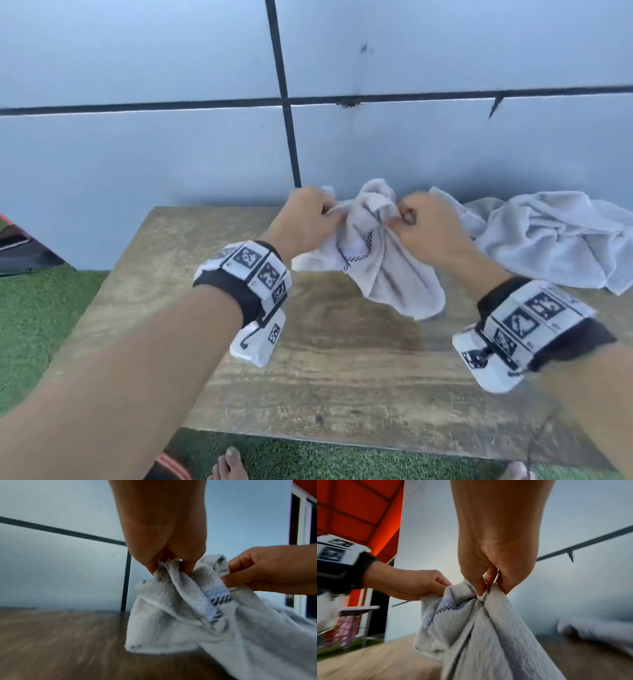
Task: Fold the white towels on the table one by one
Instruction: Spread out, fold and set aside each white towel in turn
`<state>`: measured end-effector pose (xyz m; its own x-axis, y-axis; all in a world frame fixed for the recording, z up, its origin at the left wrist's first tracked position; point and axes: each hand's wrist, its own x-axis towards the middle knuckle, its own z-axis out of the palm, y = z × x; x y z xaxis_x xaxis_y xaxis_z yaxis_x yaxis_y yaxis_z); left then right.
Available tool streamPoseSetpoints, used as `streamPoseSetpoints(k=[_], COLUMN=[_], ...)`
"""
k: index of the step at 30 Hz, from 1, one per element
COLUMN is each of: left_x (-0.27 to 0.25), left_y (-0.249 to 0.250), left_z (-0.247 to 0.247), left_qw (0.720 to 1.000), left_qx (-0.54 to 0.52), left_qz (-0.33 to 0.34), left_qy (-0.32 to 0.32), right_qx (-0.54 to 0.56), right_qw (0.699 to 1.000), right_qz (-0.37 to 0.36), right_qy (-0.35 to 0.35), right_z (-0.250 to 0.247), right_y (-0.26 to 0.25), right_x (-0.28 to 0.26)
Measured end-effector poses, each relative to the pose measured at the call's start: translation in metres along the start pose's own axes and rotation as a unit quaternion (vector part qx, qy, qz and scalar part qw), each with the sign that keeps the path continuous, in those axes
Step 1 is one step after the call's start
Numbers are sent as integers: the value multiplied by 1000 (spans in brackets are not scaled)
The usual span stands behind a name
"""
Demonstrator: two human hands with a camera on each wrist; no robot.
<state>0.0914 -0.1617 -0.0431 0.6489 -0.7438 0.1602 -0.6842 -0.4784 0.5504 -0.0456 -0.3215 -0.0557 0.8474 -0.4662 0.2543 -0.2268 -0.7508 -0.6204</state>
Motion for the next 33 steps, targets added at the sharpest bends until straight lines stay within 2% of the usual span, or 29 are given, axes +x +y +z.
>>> streamPoseSetpoints(k=[5,7,9,13,16,19,22,25,29,33], left_x=[69,79,81,78,70,63,60,55,38,8], left_y=[2,-3,-9,-14,-13,-13,-6,5,9,4], left_z=[-72,-104,-130,-156,-160,-163,-168,-172,-165,-149], left_qw=[988,975,967,963,962,968,965,962,982,990], left_qx=[34,22,23,64,79,27,-46,-70,-11,41], left_qz=[-19,-49,-75,-91,-121,-136,-117,-70,-55,-83], left_qy=[146,214,241,245,231,209,231,253,181,110], right_qx=[-38,-77,-86,-132,-136,-110,-58,-71,-85,-72], right_qw=[992,984,981,982,982,987,990,986,988,994], right_qz=[0,3,3,-8,-2,15,25,11,12,25], right_qy=[118,161,175,135,131,118,125,150,129,77], right_z=[-56,-80,-97,-104,-104,-105,-111,-117,-117,-112], right_y=[-19,-25,-33,-50,-57,-61,-61,-54,-38,-22], right_x=[111,132,142,143,138,131,124,113,87,53])
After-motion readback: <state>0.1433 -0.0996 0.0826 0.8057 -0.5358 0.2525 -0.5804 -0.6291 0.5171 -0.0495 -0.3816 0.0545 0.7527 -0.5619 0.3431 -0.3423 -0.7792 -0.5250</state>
